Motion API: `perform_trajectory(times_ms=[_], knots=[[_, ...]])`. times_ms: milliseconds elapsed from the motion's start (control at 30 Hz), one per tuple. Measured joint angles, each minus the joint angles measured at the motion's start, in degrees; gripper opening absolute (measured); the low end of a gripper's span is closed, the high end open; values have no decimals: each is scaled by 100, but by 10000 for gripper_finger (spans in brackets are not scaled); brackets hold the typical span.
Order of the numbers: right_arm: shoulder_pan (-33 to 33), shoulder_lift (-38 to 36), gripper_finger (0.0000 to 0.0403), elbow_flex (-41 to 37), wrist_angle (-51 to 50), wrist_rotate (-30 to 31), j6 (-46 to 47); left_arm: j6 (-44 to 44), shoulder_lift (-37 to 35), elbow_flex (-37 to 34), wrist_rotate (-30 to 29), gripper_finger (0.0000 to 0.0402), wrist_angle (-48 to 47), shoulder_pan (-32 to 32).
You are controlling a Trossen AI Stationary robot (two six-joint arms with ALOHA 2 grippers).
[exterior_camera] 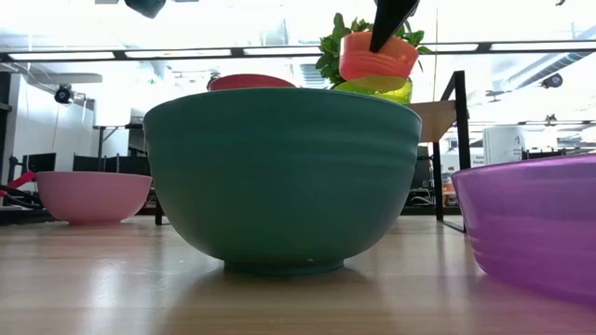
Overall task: Place and stack bowls onto a shelf
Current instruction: Stack the light orange bowl on top of the green bowl on the shelf
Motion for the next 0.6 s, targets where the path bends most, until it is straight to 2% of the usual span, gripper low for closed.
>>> perform_trajectory(times_ms=[167,467,600], knots=[[-7,0,18,0,36,8,-6,0,0,0,0,146,0,0],[-131,0,83,-2,293,20,-28,0,0,0,0,146,0,0],[-129,0,98,-2,291,20,-6,0,0,0,0,146,0,1]])
